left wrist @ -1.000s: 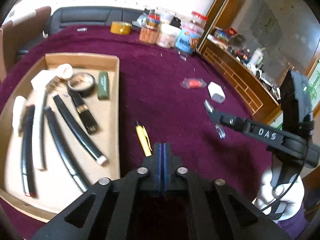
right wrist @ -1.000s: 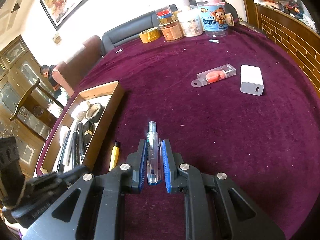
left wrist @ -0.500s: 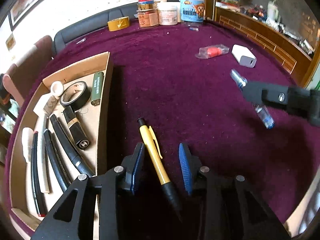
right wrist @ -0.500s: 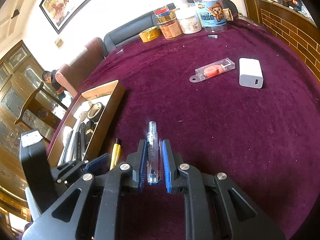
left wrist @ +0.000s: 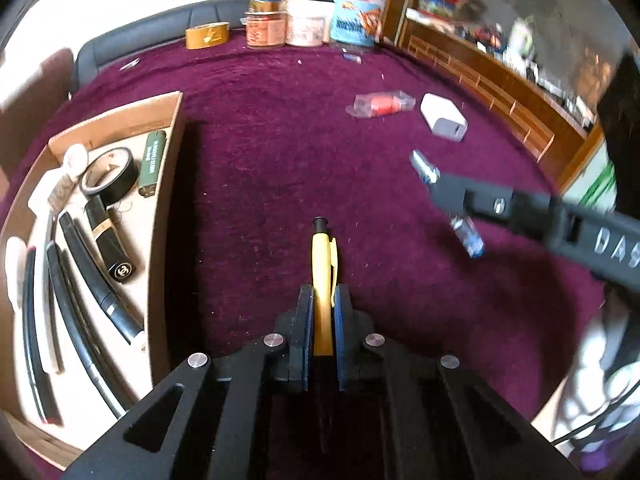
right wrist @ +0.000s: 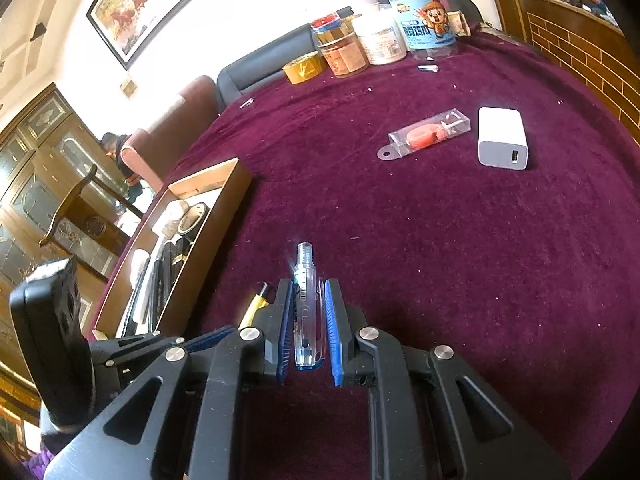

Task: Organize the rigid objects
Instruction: 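Carry the yellow pencil and clear pen over the box, then lower the pencil and pen into the box and open both grippers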

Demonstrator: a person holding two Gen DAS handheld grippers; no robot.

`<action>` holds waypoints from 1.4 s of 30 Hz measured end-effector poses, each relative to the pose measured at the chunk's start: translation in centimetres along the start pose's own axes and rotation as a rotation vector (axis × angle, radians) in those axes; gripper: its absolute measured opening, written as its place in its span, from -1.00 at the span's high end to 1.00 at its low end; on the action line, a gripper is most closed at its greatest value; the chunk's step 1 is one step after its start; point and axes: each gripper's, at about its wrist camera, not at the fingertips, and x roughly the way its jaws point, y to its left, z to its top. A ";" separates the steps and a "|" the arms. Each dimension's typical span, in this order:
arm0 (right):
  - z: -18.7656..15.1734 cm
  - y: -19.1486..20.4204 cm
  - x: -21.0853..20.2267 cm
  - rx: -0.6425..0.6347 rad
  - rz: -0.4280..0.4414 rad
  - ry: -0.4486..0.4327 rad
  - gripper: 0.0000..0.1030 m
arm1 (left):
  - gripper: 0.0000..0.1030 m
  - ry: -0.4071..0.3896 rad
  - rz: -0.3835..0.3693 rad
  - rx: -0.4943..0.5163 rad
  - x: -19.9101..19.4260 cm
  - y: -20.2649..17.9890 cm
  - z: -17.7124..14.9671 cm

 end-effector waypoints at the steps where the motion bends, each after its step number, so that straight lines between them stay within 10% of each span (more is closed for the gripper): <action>1: 0.1 0.2 -0.1 -0.007 0.003 -0.002 0.74 | 0.87 -0.014 -0.021 -0.023 -0.6 0.4 0.1; 9: 0.7 4.6 0.9 -0.081 0.073 0.033 0.74 | 0.87 -0.154 -0.070 -0.202 -7.3 7.0 -0.3; 21: -1.3 15.4 7.9 -0.208 0.226 0.250 0.74 | 0.86 -0.185 0.090 -0.458 -9.7 19.8 -4.7; 42: -3.0 21.5 15.0 -0.364 0.063 0.324 0.73 | 0.84 -0.126 0.127 -0.477 -5.6 23.3 -4.0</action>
